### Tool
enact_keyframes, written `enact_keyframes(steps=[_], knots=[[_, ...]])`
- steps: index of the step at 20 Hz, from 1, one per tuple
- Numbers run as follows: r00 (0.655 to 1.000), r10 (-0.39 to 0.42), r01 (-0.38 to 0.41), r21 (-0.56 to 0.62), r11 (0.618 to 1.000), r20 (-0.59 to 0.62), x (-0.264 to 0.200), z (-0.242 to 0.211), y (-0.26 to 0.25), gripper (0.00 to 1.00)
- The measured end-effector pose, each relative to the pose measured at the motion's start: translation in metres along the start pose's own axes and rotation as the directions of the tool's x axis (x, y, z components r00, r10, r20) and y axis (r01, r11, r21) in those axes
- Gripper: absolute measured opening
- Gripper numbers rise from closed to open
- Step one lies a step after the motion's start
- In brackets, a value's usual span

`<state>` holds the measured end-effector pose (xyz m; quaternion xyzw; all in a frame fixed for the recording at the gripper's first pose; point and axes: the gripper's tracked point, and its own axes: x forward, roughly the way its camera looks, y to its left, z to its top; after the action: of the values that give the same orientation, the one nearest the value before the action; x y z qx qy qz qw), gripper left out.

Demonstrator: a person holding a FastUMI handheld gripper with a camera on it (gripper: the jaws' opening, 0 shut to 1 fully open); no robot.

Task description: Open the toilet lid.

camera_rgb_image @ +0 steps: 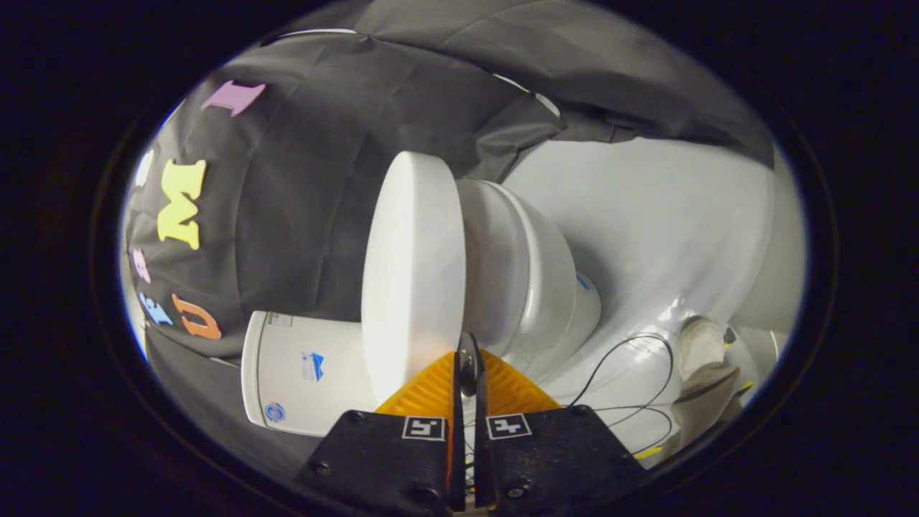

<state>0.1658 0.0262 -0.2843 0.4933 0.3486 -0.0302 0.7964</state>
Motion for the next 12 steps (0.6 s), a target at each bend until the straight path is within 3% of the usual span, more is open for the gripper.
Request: enact_keyframes(steps=[12], knots=[[0.996, -0.021, 0.035, -0.171, 0.985, 0.082, -0.025, 0.004, 0.052, 0.08]])
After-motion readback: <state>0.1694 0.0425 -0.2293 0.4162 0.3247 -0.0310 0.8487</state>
